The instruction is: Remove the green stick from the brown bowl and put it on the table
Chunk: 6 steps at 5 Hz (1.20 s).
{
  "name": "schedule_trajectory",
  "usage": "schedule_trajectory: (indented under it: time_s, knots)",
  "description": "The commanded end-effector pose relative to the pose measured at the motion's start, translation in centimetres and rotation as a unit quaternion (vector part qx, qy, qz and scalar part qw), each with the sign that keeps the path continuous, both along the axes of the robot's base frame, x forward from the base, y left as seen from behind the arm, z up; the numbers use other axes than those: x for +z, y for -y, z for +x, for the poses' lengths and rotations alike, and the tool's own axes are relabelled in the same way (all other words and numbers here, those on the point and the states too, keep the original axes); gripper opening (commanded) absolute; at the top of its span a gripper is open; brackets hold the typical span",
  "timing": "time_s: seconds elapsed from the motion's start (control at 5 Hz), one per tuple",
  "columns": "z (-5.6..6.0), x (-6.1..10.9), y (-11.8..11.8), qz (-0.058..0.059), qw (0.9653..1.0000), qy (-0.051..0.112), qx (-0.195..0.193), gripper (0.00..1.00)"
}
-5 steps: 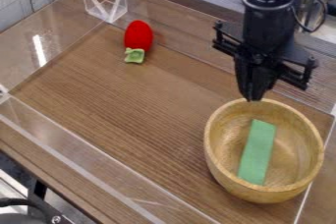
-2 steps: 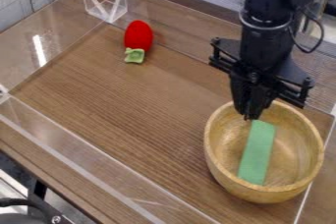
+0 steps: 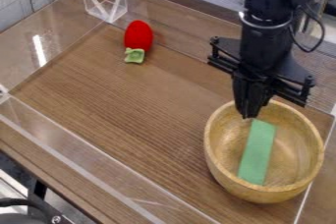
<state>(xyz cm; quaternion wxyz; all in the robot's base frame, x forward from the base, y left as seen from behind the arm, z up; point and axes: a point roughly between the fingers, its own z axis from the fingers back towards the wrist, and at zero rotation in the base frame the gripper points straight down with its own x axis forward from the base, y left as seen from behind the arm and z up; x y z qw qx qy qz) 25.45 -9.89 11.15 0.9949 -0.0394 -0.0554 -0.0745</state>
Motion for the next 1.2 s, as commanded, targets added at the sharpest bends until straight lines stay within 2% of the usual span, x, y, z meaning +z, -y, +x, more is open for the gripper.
schedule_trajectory:
  time_s: [0.0,0.2,0.4,0.8,1.0]
  knots:
    - [0.8,1.5,0.3,-0.009,0.9993,0.031,0.016,0.0]
    - [0.1,1.1,0.2,-0.008,0.9986,0.033,0.041,0.0]
    - [-0.5,1.7,0.0,-0.008,0.9966,0.043,0.069,0.0]
    - [-1.1,0.7,-2.7,-0.008,0.9947,0.048,0.091,0.0]
    - [-0.8,0.9,-2.8,-0.009,0.9934,0.048,0.104,0.0]
